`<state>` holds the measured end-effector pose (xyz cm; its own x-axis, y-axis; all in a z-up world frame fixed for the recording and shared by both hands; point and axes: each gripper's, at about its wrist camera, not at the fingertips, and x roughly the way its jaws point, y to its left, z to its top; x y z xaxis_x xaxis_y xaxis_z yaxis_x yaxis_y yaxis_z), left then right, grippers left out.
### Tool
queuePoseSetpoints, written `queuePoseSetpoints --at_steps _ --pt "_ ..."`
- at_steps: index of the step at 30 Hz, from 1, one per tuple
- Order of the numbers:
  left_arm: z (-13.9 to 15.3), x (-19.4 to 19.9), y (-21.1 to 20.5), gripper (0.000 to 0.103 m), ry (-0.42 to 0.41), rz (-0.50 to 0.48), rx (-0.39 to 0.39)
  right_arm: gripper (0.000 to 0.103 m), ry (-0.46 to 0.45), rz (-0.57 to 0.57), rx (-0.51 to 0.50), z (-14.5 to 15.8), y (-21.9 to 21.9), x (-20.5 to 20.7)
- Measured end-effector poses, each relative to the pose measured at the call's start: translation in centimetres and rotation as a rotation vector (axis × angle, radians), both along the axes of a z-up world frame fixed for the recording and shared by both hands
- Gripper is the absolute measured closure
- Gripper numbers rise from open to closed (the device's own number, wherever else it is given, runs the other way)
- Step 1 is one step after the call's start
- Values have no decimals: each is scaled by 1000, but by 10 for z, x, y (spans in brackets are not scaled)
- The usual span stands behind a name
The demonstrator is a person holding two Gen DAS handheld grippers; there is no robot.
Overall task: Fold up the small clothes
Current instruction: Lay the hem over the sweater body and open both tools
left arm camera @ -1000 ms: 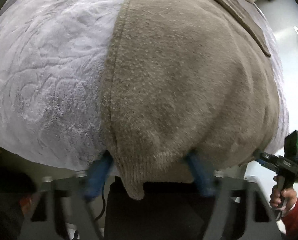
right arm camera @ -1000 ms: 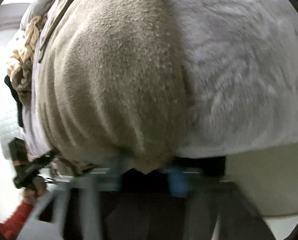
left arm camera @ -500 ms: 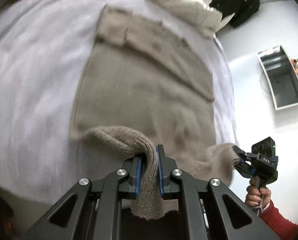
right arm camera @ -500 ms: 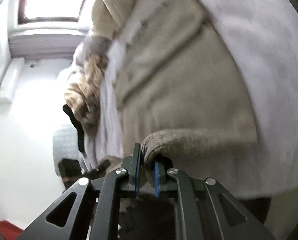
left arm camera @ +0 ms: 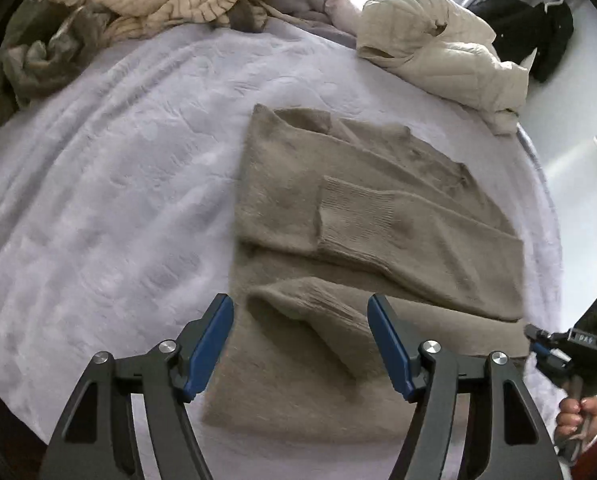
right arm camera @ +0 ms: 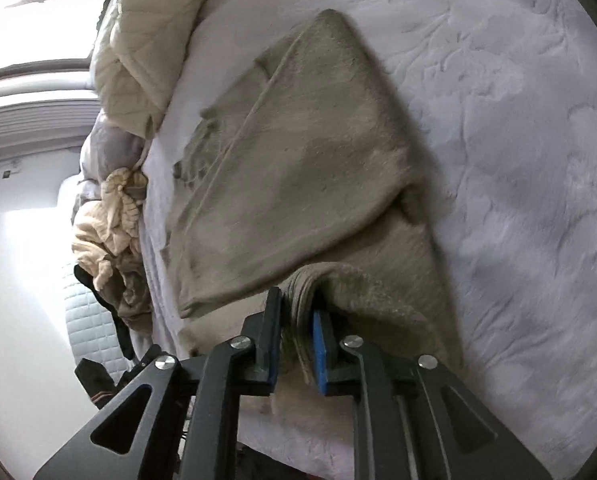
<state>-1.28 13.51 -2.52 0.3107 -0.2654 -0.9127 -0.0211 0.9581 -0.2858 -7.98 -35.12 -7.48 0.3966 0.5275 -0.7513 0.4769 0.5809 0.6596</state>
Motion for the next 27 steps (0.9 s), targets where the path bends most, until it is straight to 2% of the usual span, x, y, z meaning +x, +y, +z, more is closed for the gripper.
queuePoseSetpoints --at_steps 1,2,4,8,13,17,20,25,27 --pt "0 1 2 33 5 3 11 74 -1 0 4 0 -2 2" --pt "-1 2 3 33 10 5 17 53 -6 -1 9 1 -6 3" --pt "-4 4 7 33 34 0 16 31 -22 -9 21 6 -16 1" --pt "-12 1 2 33 85 -11 -19 31 -24 -4 79 9 -30 1" --pt "-37 -11 -24 33 231 -56 -143 31 12 71 46 7 -20 2" --pt "-53 -10 -60 33 275 -111 -132 31 25 108 22 9 -16 2" --pt "-48 6 -77 33 236 -109 -103 31 31 150 -21 13 -14 6" --pt "-12 51 -60 33 97 41 -74 31 27 203 -94 19 -20 13" --pt "2 61 -51 33 61 66 -48 31 22 210 -97 20 -23 16"
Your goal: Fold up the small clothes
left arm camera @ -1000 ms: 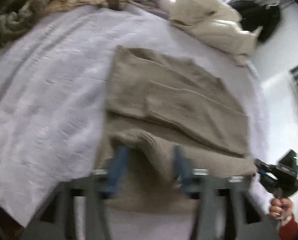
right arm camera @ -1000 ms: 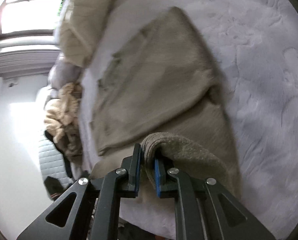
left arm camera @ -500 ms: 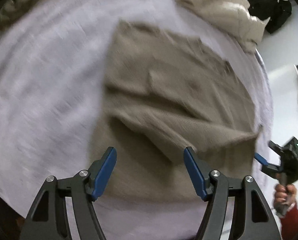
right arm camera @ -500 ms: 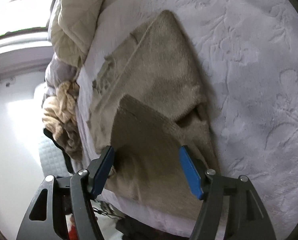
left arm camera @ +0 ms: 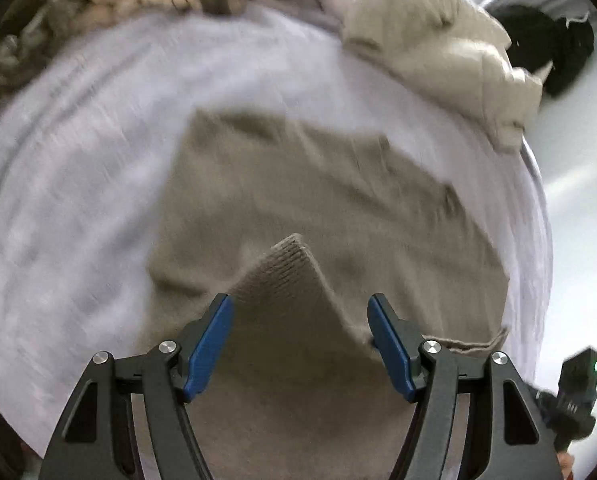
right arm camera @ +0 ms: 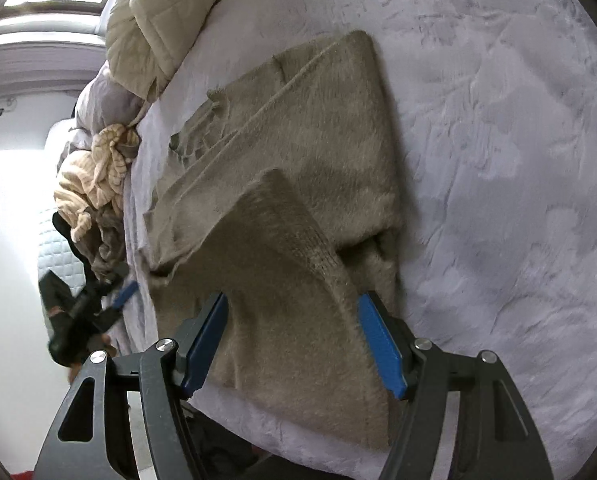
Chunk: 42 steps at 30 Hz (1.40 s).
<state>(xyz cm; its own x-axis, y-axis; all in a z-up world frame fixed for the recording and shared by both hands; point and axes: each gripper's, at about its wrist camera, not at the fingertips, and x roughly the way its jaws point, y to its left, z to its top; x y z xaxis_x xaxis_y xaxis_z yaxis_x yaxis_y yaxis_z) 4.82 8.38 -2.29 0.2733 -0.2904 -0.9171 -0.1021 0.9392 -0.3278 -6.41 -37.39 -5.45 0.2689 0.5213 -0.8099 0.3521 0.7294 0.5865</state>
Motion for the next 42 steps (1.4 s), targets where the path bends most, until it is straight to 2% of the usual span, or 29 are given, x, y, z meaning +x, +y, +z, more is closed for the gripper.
queuePoseSetpoints --at_steps 5,12,14,17,19,22,24,25,26,27,28,29,33,34,35,38,42 --pt "11 -2 12 30 -1 -24 93 31 -24 57 -37 2 2 9" --pt "-18 -17 6 30 64 -163 175 31 -45 122 -111 0 17 28" --pt "-24 -12 4 30 63 -196 171 31 -49 128 -153 -3 20 36" --pt "-37 4 1 30 70 -254 124 31 -65 151 -213 -6 28 46" --pt "-50 12 -2 30 92 -290 104 31 -33 157 -277 -17 33 53" --pt "-65 20 -7 30 115 -352 104 32 -8 150 -291 -28 38 55" --pt "-64 19 -10 30 86 -396 103 42 -5 178 -324 -27 51 53" --pt "-62 18 -9 33 70 -415 94 61 2 197 -346 -27 56 52" --pt "-59 16 -8 56 55 -427 81 85 9 231 -399 -25 66 49" --pt "-57 14 -7 70 53 -437 82 97 6 253 -436 -22 71 47" --pt "-54 11 -4 75 38 -443 94 97 -5 273 -481 -17 78 44" --pt "-50 9 -1 90 25 -447 84 97 -18 276 -498 -12 81 42" --pt "-23 2 14 90 -33 -437 -28 97 -86 240 -588 23 86 29" --pt "-17 1 15 95 -48 -434 -41 97 -100 234 -610 31 87 28" --pt "-9 0 17 95 -63 -430 -60 97 -116 232 -630 39 87 27" --pt "11 2 23 95 -109 -409 -89 97 -173 264 -696 65 95 33" --pt "35 18 24 95 -184 -358 -111 97 -258 286 -756 97 98 62"
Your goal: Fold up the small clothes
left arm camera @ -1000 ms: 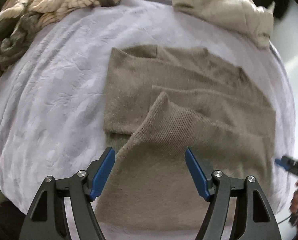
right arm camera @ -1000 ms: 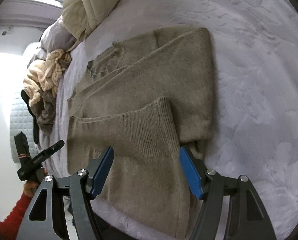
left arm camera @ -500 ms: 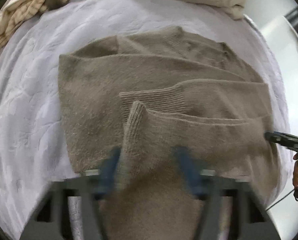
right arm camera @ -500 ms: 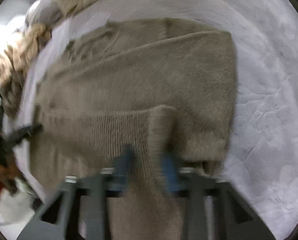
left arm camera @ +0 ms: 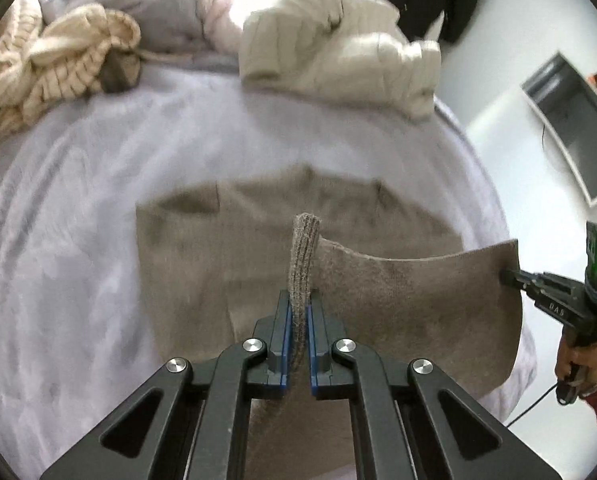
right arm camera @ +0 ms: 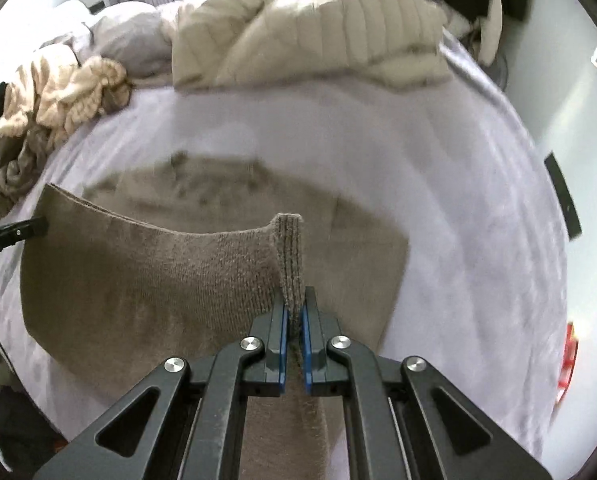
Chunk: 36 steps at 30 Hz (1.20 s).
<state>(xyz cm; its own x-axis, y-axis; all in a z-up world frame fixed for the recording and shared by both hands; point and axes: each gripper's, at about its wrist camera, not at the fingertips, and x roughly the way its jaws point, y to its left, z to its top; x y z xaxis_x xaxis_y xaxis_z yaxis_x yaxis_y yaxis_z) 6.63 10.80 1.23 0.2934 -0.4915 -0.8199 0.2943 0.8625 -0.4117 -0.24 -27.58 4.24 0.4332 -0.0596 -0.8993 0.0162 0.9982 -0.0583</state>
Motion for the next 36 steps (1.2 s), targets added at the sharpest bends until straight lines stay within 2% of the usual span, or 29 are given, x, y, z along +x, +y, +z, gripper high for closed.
queuePoseSetpoints --at_steps 3,6,8,10,14,17,19,20,21,24,26,27,29,32,36 --pt "7 28 2 95 -47 40 -9 97 -28 9 -16 6 -3 30" --pt "-6 56 -4 95 -66 68 39 97 -20 5 -1 -8 -9 64" --pt "-24 70 -5 95 -50 79 75 97 13 -4 43 -31 -16 86" --pt "-49 82 -7 95 -31 91 133 97 47 -5 37 -57 -20 100" --pt "-89 91 -10 95 6 109 193 97 125 -25 39 -109 -32 118" --pt "-106 93 -13 94 9 130 234 97 135 -46 76 -126 -40 122" --pt "-111 97 -10 70 16 168 266 97 125 -62 103 -125 -45 122" --pt "-111 97 -8 42 6 199 298 95 123 -70 128 -124 -48 121" --pt "-108 97 -3 31 -11 231 320 94 125 -78 152 -123 -52 120" --pt "-105 98 10 31 14 250 317 89 132 -127 206 -117 -69 115" --pt "-99 95 19 31 24 255 331 51 135 -175 191 -112 -81 112" --pt "-96 92 23 31 29 256 333 47 128 -206 199 -107 -88 107" --pt "-90 81 37 31 58 264 319 47 109 -250 261 -99 -99 93" --pt "-84 60 56 31 109 273 271 47 100 -315 425 -92 -111 61" --pt "-79 14 82 31 197 305 212 47 112 -335 576 -92 -99 12"
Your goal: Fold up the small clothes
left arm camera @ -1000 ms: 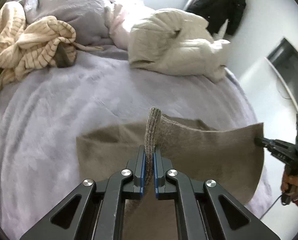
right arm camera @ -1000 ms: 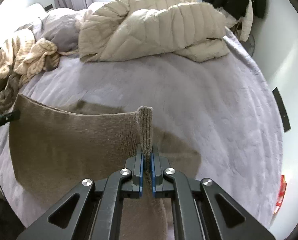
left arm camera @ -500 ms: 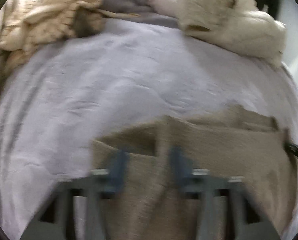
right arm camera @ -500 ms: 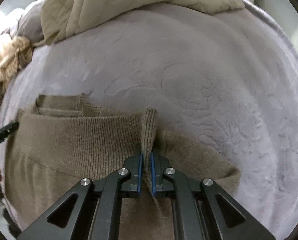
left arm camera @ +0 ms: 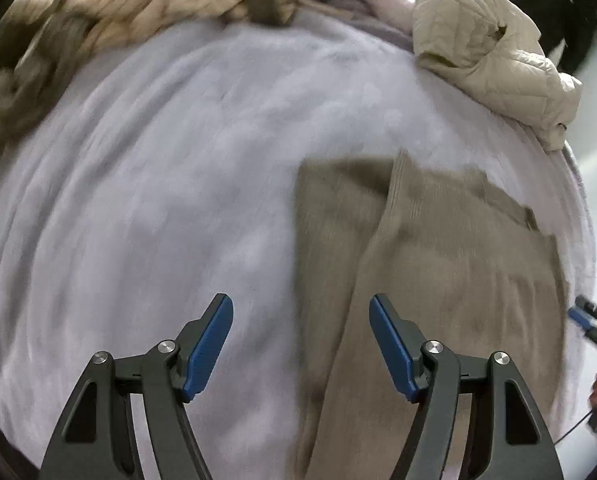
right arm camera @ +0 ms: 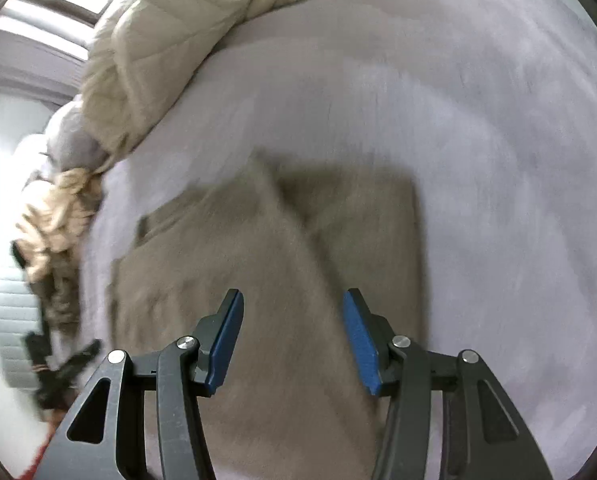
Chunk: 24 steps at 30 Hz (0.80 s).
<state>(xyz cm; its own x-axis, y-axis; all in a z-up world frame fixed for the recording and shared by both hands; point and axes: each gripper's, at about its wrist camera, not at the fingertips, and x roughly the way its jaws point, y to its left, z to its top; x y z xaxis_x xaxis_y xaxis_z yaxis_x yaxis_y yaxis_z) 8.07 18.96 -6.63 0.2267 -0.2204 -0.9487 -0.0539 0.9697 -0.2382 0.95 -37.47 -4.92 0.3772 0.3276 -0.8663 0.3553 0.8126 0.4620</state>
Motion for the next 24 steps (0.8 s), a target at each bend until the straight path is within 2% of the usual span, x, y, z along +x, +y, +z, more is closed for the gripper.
queuePoseSetpoints --at_steps 3,6,10,13,15,17,18,19,20,21,24 --pt "-3 -34 16 31 63 61 -64 45 13 -11 123 -5 18 -42" --pt "-9 -65 27 31 124 134 -139 43 59 -43 256 -23 37 -89" --pt "-27 -104 32 31 215 235 -277 43 122 -143 332 -48 45 -134" --pt "-36 -114 24 31 233 266 -327 43 103 -281 373 -61 31 -160" --pt "-40 -114 15 31 215 276 -346 43 63 -389 405 -68 18 -163" --pt "-42 -109 7 31 186 293 -360 43 26 -450 433 -70 9 -159" --pt "-42 -106 5 35 171 300 -362 43 14 -478 442 -72 5 -155" --pt "-41 -104 3 43 156 308 -359 52 20 -489 443 -72 -1 -154" --pt "-40 -99 3 74 142 304 -354 81 39 -488 433 -72 -2 -149" --pt "-40 -97 2 90 147 286 -366 95 55 -467 418 -70 -2 -145" --pt "-26 -96 1 90 105 232 -348 95 34 -344 329 -45 5 -134"
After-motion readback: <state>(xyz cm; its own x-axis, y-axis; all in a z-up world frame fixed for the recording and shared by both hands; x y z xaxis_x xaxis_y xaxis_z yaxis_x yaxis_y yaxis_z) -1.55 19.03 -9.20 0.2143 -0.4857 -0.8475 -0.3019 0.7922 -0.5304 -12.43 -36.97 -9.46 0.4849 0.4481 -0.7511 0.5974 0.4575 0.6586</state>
